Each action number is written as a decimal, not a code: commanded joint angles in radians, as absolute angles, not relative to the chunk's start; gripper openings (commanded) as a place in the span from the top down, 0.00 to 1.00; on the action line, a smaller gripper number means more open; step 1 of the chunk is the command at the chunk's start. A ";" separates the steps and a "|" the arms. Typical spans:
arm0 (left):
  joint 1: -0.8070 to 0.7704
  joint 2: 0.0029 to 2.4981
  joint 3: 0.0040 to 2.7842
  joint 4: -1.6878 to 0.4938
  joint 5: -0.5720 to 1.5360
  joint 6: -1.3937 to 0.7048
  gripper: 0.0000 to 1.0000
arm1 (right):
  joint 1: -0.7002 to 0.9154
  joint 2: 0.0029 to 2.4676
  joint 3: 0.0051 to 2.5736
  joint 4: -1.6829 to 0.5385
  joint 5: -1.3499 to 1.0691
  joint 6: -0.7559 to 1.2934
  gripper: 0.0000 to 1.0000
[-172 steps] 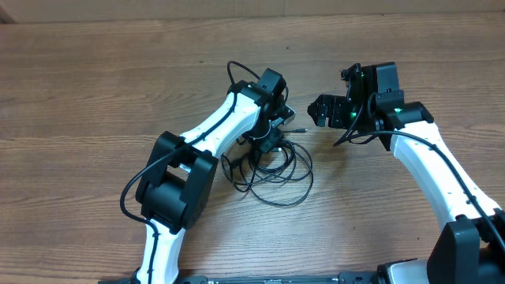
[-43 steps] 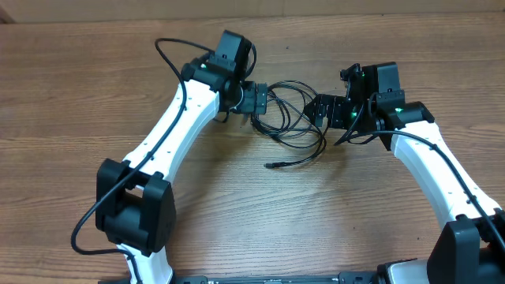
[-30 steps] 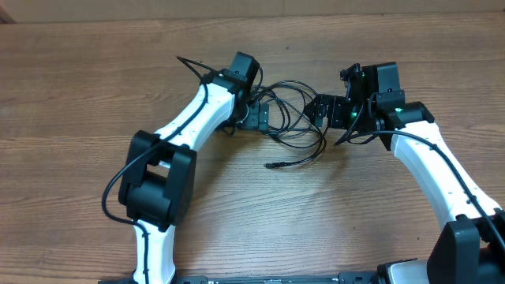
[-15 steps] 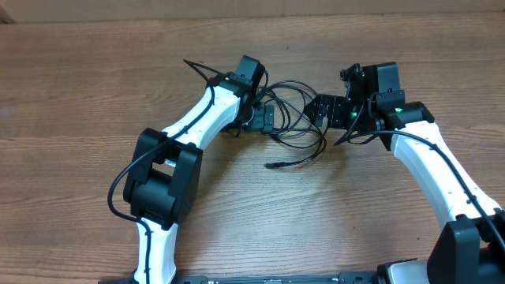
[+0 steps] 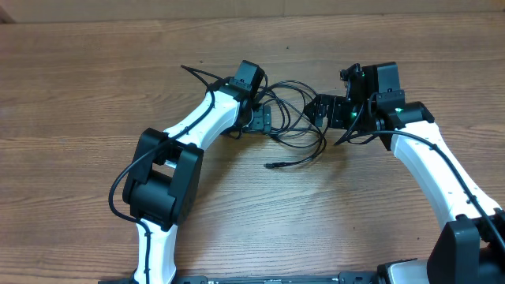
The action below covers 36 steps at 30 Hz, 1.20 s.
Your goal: Untangle cables
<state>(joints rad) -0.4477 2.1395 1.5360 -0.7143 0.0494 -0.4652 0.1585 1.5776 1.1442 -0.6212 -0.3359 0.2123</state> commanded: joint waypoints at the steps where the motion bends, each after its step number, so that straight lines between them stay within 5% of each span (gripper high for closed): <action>1: -0.457 2.155 1.500 -0.722 0.047 -0.498 0.13 | 0.156 1.578 1.146 -0.616 -0.334 0.209 0.00; 4: -0.458 2.155 1.499 -0.733 0.016 -0.529 0.06 | 0.156 1.578 1.146 -0.616 -0.334 0.209 0.00; 9: -0.460 2.160 1.499 -0.749 0.010 -0.540 0.11 | 0.156 1.578 1.146 -0.616 -0.334 0.209 0.00; 21: -0.459 2.178 1.499 -0.788 0.035 -0.539 0.96 | 0.156 1.578 1.146 -0.624 -0.334 0.209 0.00; 36: -0.444 2.129 1.871 -1.192 0.037 -0.311 0.96 | 0.156 1.578 1.146 -0.616 -0.334 0.209 0.00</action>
